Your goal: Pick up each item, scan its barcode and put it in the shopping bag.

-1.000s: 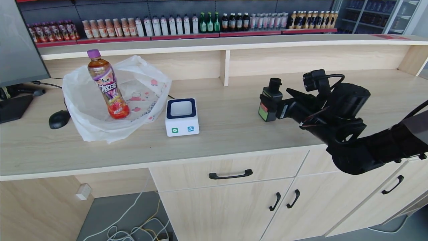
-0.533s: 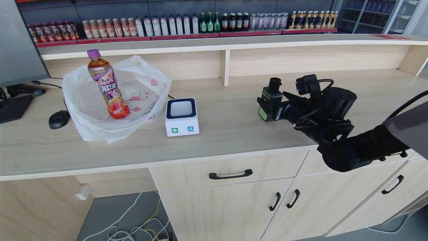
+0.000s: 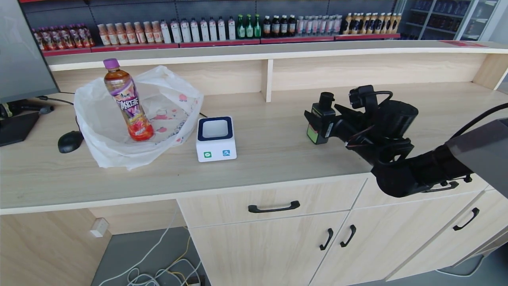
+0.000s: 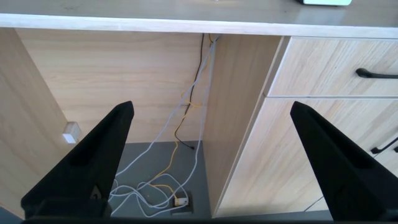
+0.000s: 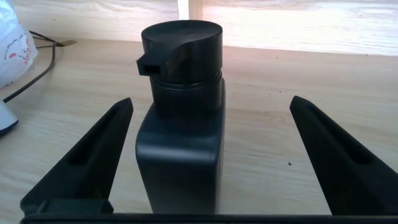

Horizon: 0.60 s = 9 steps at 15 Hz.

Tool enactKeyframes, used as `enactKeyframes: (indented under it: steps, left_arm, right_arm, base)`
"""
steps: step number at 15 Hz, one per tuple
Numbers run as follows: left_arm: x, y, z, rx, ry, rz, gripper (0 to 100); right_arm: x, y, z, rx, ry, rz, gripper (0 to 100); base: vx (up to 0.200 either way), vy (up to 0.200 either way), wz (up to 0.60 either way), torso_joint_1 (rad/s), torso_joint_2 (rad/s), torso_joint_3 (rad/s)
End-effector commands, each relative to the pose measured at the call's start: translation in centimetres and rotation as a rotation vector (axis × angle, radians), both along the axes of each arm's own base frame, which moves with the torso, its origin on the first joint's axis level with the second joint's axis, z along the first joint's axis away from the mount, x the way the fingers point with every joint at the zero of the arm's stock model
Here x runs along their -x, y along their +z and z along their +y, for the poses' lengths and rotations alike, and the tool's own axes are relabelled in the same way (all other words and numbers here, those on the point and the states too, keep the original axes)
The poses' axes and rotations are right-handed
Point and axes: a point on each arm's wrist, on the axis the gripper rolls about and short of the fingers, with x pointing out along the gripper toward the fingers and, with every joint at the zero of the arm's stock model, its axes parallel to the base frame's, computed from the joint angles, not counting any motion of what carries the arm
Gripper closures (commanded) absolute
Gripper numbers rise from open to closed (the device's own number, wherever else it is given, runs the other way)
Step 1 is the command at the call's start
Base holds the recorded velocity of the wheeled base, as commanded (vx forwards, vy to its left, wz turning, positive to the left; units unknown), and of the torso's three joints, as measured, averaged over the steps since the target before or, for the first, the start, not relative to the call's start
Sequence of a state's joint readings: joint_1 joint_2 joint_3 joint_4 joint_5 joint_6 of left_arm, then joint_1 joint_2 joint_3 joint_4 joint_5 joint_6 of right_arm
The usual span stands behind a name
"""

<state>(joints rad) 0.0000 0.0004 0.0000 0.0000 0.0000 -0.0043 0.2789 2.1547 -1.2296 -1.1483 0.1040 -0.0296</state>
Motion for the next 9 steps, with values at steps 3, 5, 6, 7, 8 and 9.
enactKeyframes:
  steps: [3, 5, 6, 7, 8, 9]
  left_arm:
    - [0.0, 0.0, 0.0, 0.0, 0.0, 0.0, 0]
    - [0.0, 0.0, 0.0, 0.0, 0.0, 0.0, 0]
    - [0.0, 0.0, 0.0, 0.0, -0.002, 0.0, 0]
    - [0.0, 0.0, 0.0, 0.0, 0.0, 0.0, 0]
    - [0.0, 0.0, 0.0, 0.0, 0.0, 0.0, 0]
    - [0.0, 0.0, 0.0, 0.0, 0.0, 0.0, 0]
  right_arm:
    - [-0.66, -0.2, 0.2, -0.001, 0.0, -0.007, 0]
    - [-0.78, -0.43, 0.23, 0.0, 0.0, -0.003, 0]
    - [-0.77, -0.39, 0.3, 0.0, 0.002, -0.004, 0]
    - [-0.77, -0.37, 0.3, 0.0, 0.002, -0.006, 0]
    - [-0.81, -0.44, 0.24, 0.0, 0.0, -0.004, 0]
    - [-0.86, -0.57, 0.26, 0.001, 0.0, -0.001, 0]
  base:
    - [0.0, 0.0, 0.0, 0.0, 0.0, 0.0]
    - [0.0, 0.0, 0.0, 0.0, 0.0, 0.0]
    - [0.0, 0.0, 0.0, 0.0, 0.0, 0.0]
    - [0.0, 0.0, 0.0, 0.0, 0.0, 0.0]
    - [0.0, 0.0, 0.0, 0.0, 0.0, 0.0]
    - [0.0, 0.0, 0.0, 0.0, 0.0, 0.0]
